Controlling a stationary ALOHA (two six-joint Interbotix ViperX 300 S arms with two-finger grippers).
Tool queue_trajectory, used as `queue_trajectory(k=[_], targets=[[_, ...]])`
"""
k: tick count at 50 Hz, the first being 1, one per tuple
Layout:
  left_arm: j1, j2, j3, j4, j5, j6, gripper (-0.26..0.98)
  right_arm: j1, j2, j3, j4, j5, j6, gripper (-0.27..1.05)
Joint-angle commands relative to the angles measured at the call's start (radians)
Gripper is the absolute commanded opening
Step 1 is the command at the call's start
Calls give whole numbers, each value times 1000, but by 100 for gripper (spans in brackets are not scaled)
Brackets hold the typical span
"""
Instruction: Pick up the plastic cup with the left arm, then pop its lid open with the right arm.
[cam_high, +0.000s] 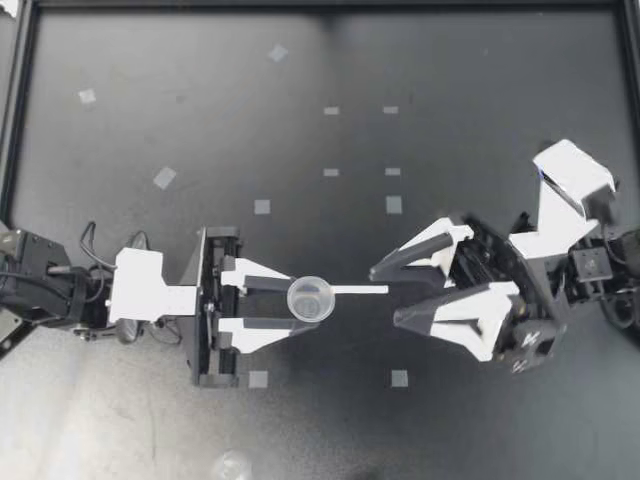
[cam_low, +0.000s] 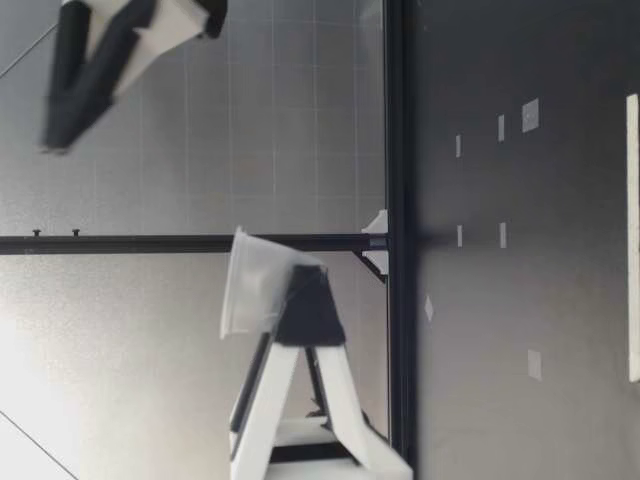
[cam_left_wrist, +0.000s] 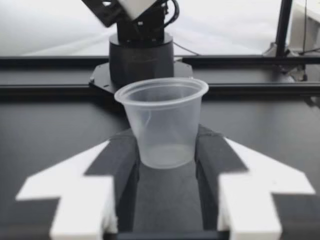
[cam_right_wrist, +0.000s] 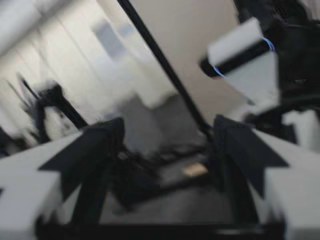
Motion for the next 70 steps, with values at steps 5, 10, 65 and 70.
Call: queue_trajectory(k=[5,10,65,70], targets=[[2,-15,-20,3,-3,0,14,-6,-18,0,-2,175,-344,71],[2,-14,-20,3,-3,-2,14,-6,-6,-3,2,244,-508,71],[2,-6,-23,2,8,-18,14,-3,15,0,2,253,-499,71],[2,-6,-23,3,8,-18,14,-3,15,-2,2,252,-499,71]])
